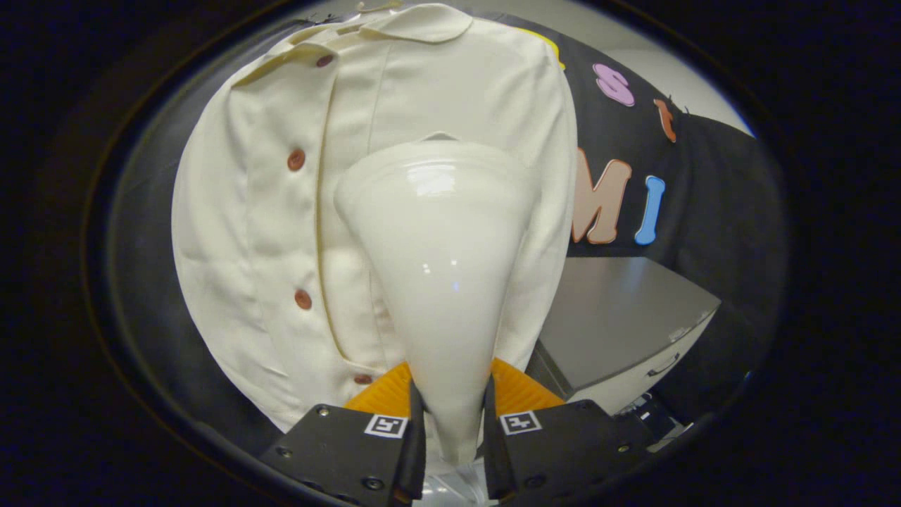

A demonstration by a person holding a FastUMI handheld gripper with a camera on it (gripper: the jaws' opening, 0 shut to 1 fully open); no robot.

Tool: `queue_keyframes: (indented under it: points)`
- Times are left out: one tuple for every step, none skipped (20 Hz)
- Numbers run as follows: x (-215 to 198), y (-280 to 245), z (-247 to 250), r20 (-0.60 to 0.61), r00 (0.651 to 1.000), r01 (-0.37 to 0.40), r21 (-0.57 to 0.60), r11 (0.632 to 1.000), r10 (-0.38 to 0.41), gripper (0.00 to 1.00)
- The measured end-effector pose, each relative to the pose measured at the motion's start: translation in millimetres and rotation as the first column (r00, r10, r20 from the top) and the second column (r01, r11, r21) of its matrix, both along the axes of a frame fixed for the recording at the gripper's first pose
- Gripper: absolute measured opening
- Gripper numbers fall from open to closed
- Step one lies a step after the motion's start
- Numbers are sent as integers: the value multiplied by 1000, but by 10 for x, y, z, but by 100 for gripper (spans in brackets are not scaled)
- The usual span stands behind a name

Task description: Iron the clothes twice with a garment steamer, once on the left side and once on the right side.

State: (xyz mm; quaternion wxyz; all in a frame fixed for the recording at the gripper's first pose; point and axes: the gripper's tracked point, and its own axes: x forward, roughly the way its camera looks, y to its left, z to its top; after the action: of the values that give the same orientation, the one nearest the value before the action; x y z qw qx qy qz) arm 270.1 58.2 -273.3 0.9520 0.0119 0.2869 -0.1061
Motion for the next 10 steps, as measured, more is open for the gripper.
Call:
queue_keyframes:
  points:
    - [-64,10,-132,-26,1000,2,5,1000,-2,34]
    - [-142,35,-295,-57,998,4,13,1000,-4,34]
    - [-230,57,-439,-90,996,8,22,1000,-6,34]
    - [-325,69,-590,-120,993,13,30,999,-9,34]
    - [-396,67,-733,-154,988,19,37,999,-13,34]
    - [-485,64,-872,-190,982,27,49,998,-17,34]
    - [-567,58,-988,-214,977,33,59,998,-19,34]
    - [-649,48,-1116,-237,971,37,63,997,-22,34]
    - [-705,59,-1216,-262,965,36,62,997,-18,34]
    - [-761,75,-1292,-283,959,29,58,998,-11,34]
